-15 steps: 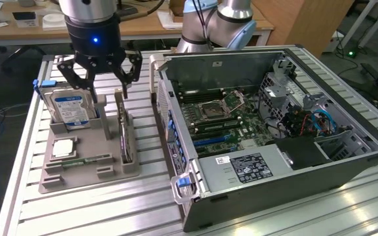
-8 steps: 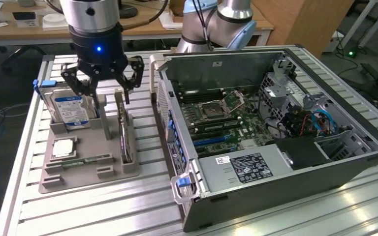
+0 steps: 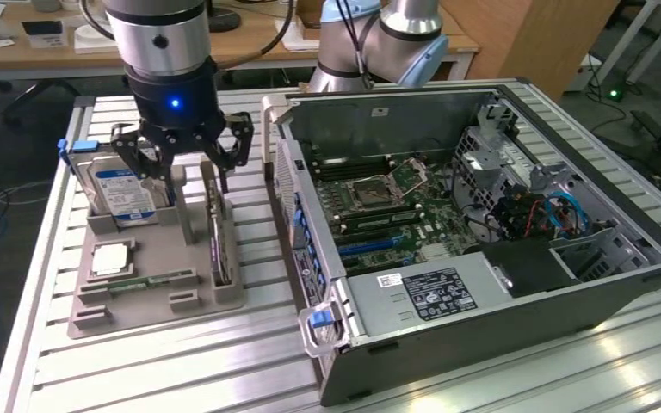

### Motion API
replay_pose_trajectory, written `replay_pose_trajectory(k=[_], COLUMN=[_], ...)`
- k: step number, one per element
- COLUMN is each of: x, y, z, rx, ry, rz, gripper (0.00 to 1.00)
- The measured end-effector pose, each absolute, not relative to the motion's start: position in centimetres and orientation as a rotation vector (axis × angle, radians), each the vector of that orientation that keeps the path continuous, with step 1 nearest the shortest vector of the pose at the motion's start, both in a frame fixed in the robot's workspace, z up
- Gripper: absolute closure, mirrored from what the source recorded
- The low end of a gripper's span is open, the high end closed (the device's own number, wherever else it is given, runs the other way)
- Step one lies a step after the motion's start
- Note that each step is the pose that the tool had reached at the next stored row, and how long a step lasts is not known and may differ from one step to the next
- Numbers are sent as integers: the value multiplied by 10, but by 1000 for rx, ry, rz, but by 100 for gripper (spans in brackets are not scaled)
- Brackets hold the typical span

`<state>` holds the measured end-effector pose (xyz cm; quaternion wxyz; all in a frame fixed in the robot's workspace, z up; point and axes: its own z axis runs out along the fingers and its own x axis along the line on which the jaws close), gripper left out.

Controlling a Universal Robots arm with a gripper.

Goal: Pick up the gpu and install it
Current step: 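Pick up the gpu and move the gpu toward the slot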

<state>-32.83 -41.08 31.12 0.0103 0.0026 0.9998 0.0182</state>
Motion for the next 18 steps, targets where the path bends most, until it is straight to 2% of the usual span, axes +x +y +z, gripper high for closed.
replay_pose_trajectory(k=[18], x=[-327], y=[-412], z=[279], rx=[12], ry=[3121], rz=[56], gripper=[35])
